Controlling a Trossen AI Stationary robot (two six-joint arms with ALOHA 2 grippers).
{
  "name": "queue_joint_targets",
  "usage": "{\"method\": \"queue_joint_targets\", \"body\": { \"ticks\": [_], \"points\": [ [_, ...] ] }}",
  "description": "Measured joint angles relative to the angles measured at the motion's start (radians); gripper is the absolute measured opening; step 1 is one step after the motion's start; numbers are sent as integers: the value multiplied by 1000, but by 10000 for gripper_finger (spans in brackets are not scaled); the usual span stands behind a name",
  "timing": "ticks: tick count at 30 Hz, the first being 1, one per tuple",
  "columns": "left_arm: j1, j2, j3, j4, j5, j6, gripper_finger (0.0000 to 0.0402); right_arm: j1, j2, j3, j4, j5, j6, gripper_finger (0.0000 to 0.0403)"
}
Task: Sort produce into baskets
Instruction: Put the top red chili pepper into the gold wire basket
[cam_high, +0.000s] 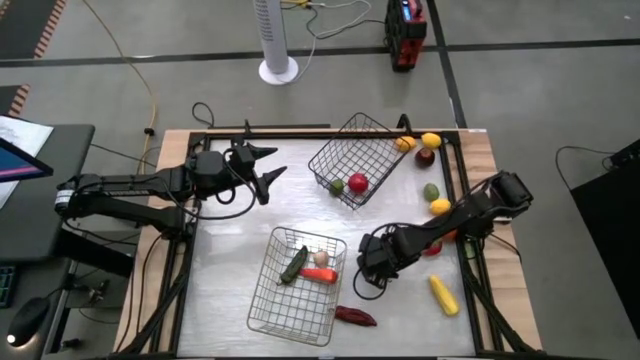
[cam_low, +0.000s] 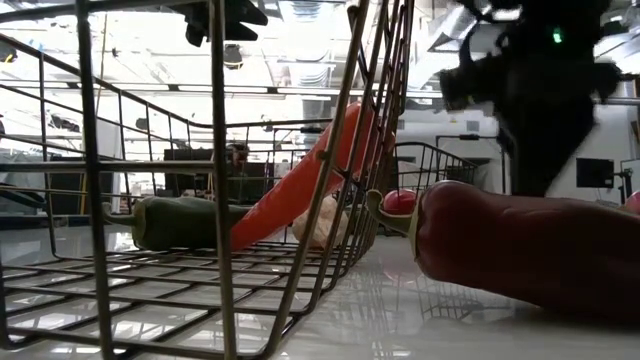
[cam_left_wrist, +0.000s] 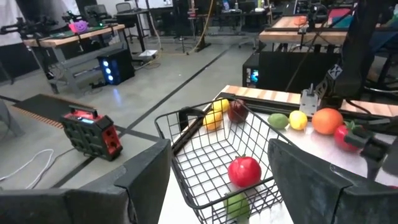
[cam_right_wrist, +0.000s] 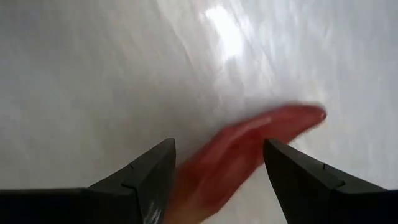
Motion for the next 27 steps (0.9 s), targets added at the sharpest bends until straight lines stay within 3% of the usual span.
{"method": "queue_joint_targets", "body": {
  "ticks": [7, 14, 23, 27],
  "points": [
    [0, 0, 0, -3, 0, 0, 256, 0, -47, 37, -114, 46, -2, 272],
    [0, 0, 0, -17, 0, 0, 256, 30, -24, 39, -124, -69, 99, 284],
    [0, 0, 0, -24, 0, 3, 256, 79, -27, 45, -147, -122, 36, 291],
    [0, 0, 0, -24, -2, 3, 256, 96, -25, 44, -158, -214, 2, 291]
  ]
}}
